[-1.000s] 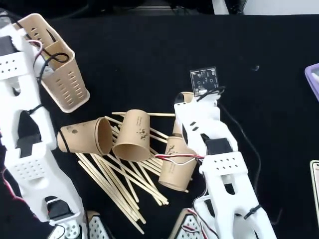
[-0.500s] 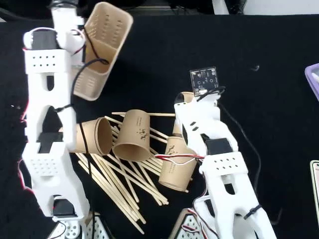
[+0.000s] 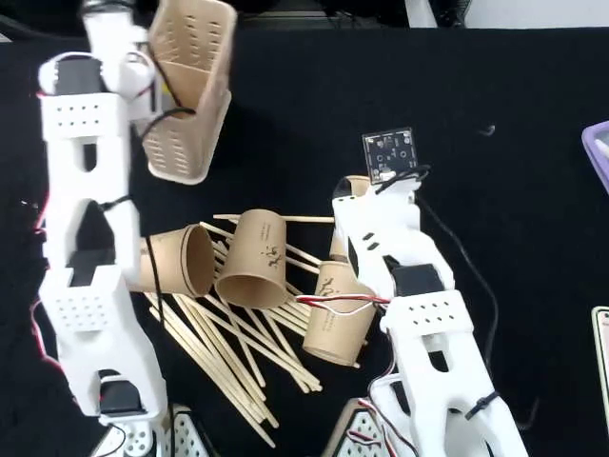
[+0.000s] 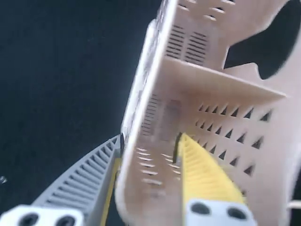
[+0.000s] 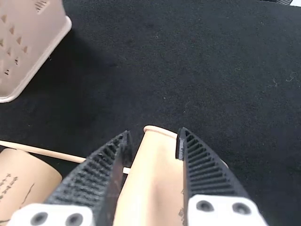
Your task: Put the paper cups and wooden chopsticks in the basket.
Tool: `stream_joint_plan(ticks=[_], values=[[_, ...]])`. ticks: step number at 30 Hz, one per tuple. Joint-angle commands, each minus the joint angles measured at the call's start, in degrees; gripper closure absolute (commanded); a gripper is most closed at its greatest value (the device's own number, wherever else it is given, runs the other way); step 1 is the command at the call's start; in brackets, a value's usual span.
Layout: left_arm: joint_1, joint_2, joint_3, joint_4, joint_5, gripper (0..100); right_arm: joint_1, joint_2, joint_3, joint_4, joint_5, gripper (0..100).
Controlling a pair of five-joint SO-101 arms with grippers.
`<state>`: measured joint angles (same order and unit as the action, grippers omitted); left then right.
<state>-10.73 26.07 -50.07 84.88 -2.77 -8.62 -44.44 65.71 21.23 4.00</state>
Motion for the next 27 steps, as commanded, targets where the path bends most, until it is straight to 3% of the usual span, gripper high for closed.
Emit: stream_joint_plan(ticks=[1,8,16,25,27], values=[[-2.5,-0.6,-8.5,3.3,3.1,79,-0.6,0.1,-0.1,-1.6,0.8,83.9],[-2.0,0.1,-15.3,16.0,8.9,79,-0.6,0.1,-0.2,-1.6,0.8,83.9],[-2.0,-0.5,-8.4,16.0,20.3,75,-0.6,0.1,-0.1,-1.6,0.8,83.9],[-2.0,0.1,-3.6,15.9,20.6,75,-0.6,0.1,-0.1,-1.6,0.8,83.9],[-2.0,-0.1,-3.9,15.7,20.6,82,-0.6,0.1,-0.1,-1.6,0.8,83.9]])
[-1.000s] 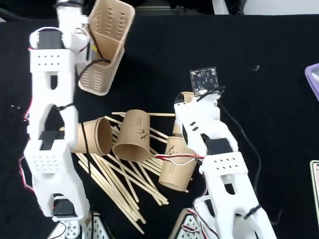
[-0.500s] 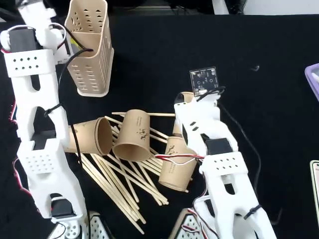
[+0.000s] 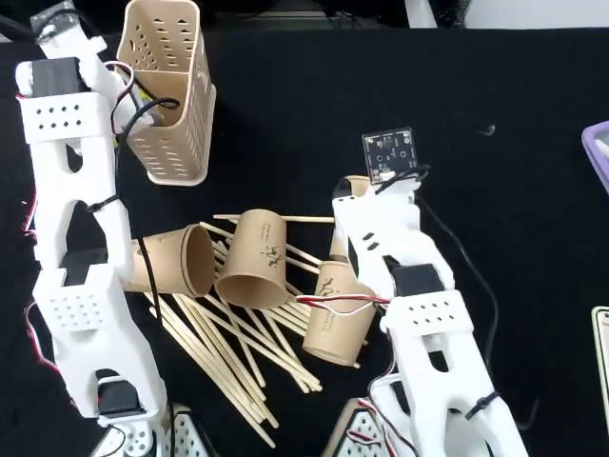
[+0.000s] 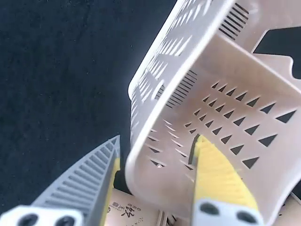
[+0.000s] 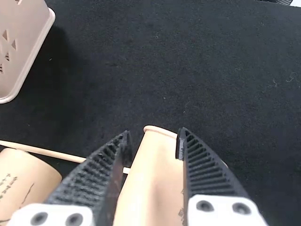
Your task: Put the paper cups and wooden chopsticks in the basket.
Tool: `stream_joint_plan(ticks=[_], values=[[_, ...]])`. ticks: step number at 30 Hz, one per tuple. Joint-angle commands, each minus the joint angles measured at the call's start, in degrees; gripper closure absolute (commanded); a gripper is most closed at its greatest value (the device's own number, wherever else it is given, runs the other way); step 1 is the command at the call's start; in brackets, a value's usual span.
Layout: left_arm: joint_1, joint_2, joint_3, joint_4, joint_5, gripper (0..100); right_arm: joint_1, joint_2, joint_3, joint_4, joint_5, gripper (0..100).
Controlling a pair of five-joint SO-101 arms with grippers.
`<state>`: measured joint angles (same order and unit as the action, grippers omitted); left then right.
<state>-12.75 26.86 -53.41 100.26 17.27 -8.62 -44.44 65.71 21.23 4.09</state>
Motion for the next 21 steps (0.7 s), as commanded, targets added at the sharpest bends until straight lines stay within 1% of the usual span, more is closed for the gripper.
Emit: stream_joint_plan(ticks=[1,2,4,6,12,14,17,21], values=[[0.1,-1.0,-0.6,-0.1,0.2,86,-0.6,0.1,-0.1,-1.6,0.7,83.9],[0.7,-0.8,-0.6,-1.2,-1.3,90,-0.6,0.1,-0.1,-1.6,0.7,83.9],[1.5,-0.7,-0.6,-3.1,-6.5,97,-0.6,0.1,-0.1,-1.6,0.7,83.9],[1.9,-0.7,-0.2,-4.7,-9.5,96,-0.6,0.1,-0.1,-1.6,0.7,83.9],[1.6,-0.8,-0.8,-13.5,-10.5,96,-0.6,0.1,-0.1,-1.6,0.7,83.9],[1.9,-1.3,-0.8,-15.5,-13.9,96,-0.6,0.1,-0.1,-1.6,0.7,83.9],[3.0,-1.5,-1.8,-15.5,-18.6,96,-0.6,0.1,-0.1,-1.6,0.7,83.9],[4.9,-2.2,-7.0,-10.3,-23.6,96,-0.6,0.1,-0.2,-1.7,0.7,83.9]])
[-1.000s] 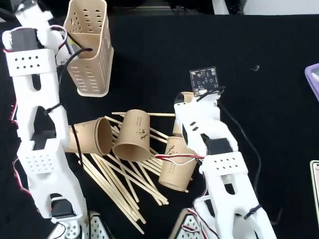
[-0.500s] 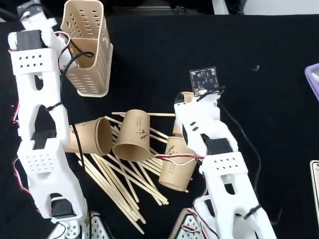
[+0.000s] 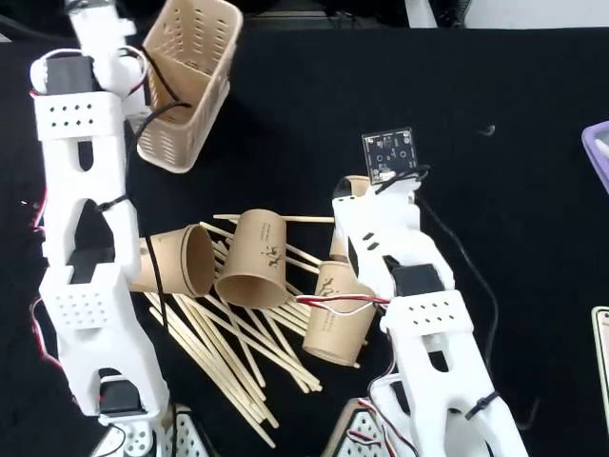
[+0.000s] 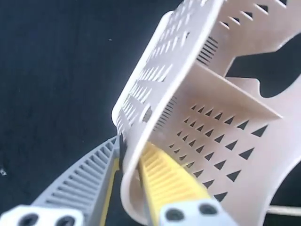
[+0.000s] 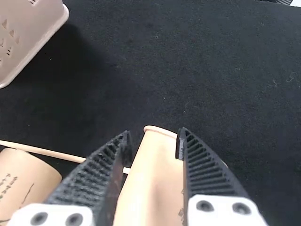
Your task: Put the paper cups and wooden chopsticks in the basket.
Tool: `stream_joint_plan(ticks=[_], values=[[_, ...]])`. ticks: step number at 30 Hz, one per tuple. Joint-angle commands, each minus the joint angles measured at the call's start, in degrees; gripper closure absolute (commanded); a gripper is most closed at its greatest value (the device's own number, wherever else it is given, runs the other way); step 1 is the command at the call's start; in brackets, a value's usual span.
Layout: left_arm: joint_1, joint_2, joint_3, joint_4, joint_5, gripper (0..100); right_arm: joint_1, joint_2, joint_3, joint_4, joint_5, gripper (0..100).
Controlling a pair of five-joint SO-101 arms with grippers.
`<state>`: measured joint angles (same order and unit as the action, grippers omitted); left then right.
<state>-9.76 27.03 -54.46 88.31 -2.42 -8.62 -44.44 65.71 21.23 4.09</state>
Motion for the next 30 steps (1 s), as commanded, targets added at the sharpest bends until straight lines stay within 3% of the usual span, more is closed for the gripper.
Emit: stream_joint_plan(ticks=[1,6,9,13,16,19,25,30], values=[[2.9,-2.4,-6.5,2.3,-5.5,96,-0.6,0.1,-0.2,-1.7,0.7,83.9],[7.3,-2.0,-7.0,6.3,-18.0,96,-0.6,0.1,-0.1,-1.7,0.7,83.9],[8.4,-0.2,-6.6,6.7,-21.0,95,-0.6,0.1,-0.1,-1.7,0.7,83.9],[7.8,2.1,-7.5,6.7,-21.0,93,-0.6,0.1,-0.1,-1.7,0.7,83.9],[5.8,3.0,-7.5,6.7,-19.8,83,-0.6,0.1,-0.1,-1.7,0.7,83.9],[3.0,2.6,-9.7,6.9,-13.5,74,-0.6,0.1,-0.1,-1.7,0.7,83.9],[0.5,1.6,-16.7,12.7,-9.2,74,-0.6,0.1,-0.1,-1.7,0.7,83.9],[-0.2,1.6,-11.9,12.6,-6.4,74,-0.6,0.1,-0.1,-1.7,0.7,83.9]])
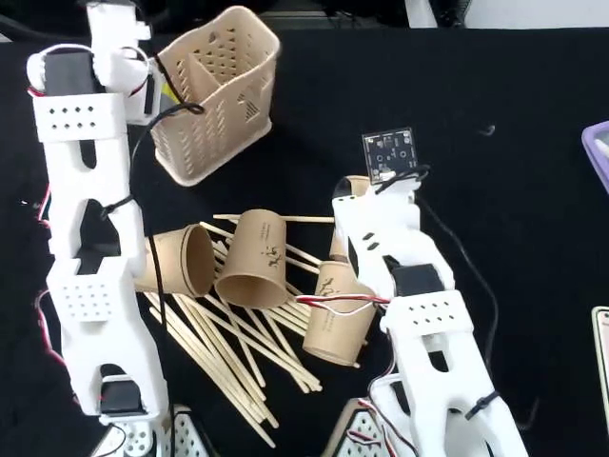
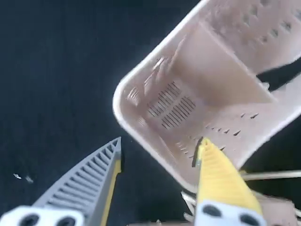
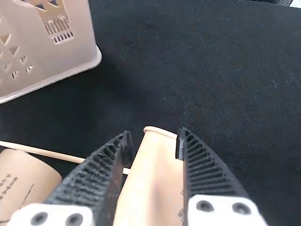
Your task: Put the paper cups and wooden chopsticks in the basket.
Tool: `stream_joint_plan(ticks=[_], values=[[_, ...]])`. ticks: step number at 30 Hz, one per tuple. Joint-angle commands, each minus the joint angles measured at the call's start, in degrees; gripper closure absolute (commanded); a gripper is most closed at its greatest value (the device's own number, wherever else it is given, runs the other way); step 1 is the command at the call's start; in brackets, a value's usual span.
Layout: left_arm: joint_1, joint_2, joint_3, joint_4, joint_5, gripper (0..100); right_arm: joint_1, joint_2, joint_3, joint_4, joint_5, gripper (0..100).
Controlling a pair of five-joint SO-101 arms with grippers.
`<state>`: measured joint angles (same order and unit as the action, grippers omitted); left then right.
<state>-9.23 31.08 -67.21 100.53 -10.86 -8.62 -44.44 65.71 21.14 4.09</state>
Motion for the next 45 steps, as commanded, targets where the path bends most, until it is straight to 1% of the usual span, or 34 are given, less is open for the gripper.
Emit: stream_joint_plan(ticks=[1,5,8,10,13,15,17,20,24,28,31,36,40,45], values=[[-0.4,-2.5,2.4,0.4,2.5,74,-0.6,0.1,-0.1,-1.6,0.7,83.9],[2.1,-2.5,8.1,0.4,3.3,74,-0.6,0.1,-0.1,-1.6,0.7,83.9],[3.7,-2.5,9.5,0.3,4.4,75,-0.6,0.1,-0.1,-1.6,0.7,83.9],[4.0,-2.5,9.0,0.3,7.2,81,-0.6,0.1,-0.1,-1.6,0.7,83.9],[4.0,-2.1,7.7,-0.2,8.8,97,-0.6,0.1,-0.1,-1.6,0.7,83.9],[3.5,-1.8,6.5,-0.3,8.5,95,-0.6,0.1,-0.1,-1.6,0.7,83.9],[2.7,-2.2,4.8,-1.3,8.4,97,-0.6,0.1,-0.1,-1.6,0.7,83.9],[1.6,-2.0,1.3,-3.7,8.3,97,-0.6,0.1,-0.1,-1.6,0.7,83.9],[1.4,-1.7,-0.7,-3.9,3.3,97,-0.6,0.1,-0.1,-1.6,0.7,83.9],[1.7,-0.5,2.6,-3.3,4.6,97,-0.6,0.1,-0.1,-1.6,0.7,83.9],[1.8,-0.4,3.2,0.3,5.5,97,-0.6,-0.2,-0.1,-1.2,0.7,83.9],[1.5,-2.7,5.1,0.4,7.7,97,-0.6,-0.3,-0.1,-1.1,0.7,83.9],[2.9,-8.4,11.5,0.4,8.9,97,-0.6,-0.3,-0.2,-1.1,0.7,83.9],[3.2,-13.4,20.4,0.2,8.5,97,-0.6,-0.3,-0.2,-1.2,0.7,83.9]])
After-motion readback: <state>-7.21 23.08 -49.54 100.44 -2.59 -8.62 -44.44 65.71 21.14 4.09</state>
